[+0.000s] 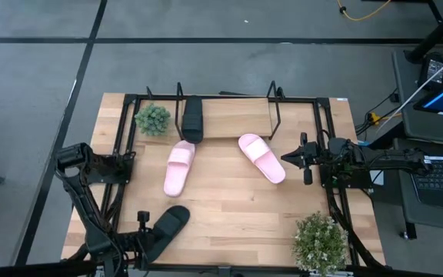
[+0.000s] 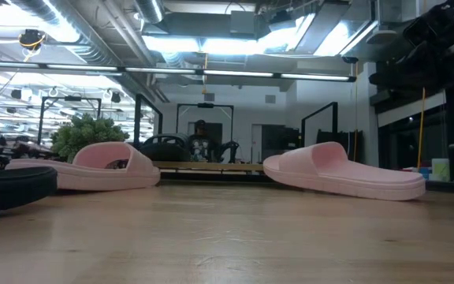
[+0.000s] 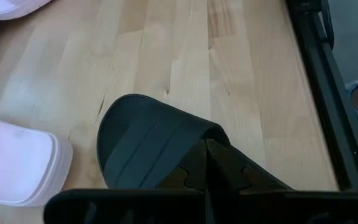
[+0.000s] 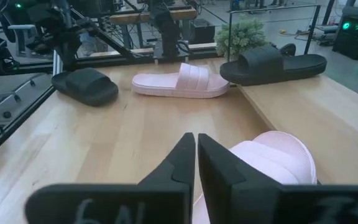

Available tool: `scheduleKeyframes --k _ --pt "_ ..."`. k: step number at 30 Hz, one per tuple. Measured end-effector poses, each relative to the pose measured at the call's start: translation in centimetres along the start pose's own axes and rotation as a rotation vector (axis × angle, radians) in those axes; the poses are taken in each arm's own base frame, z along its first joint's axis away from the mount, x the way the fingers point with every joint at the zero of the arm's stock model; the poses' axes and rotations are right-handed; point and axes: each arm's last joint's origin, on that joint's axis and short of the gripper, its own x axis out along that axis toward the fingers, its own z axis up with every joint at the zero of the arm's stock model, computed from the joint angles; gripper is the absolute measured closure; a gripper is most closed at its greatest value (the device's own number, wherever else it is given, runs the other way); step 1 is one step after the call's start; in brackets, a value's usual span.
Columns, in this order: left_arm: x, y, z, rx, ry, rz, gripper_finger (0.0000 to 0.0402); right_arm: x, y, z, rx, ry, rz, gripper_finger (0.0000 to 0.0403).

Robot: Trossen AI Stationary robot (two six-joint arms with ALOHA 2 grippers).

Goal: Pick and place slides into the shelf
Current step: Put the black slide on the shelf

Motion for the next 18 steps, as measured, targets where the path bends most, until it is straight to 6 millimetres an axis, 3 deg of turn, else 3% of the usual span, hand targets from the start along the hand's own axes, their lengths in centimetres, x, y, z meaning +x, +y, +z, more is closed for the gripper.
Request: scheduleKeyframes --k 11,18 --pt "0.00 -0.06 0.02 -0.031 -0.002 -0.004 0.0401 0.00 0.00 0.00 0.021 0.000 -0.001 0.0399" --pt "0.00 -0.05 0.02 -0.030 -0.001 -0.004 0.0401 0.00 -0.01 0.00 0.025 0.000 -0.003 0.0381"
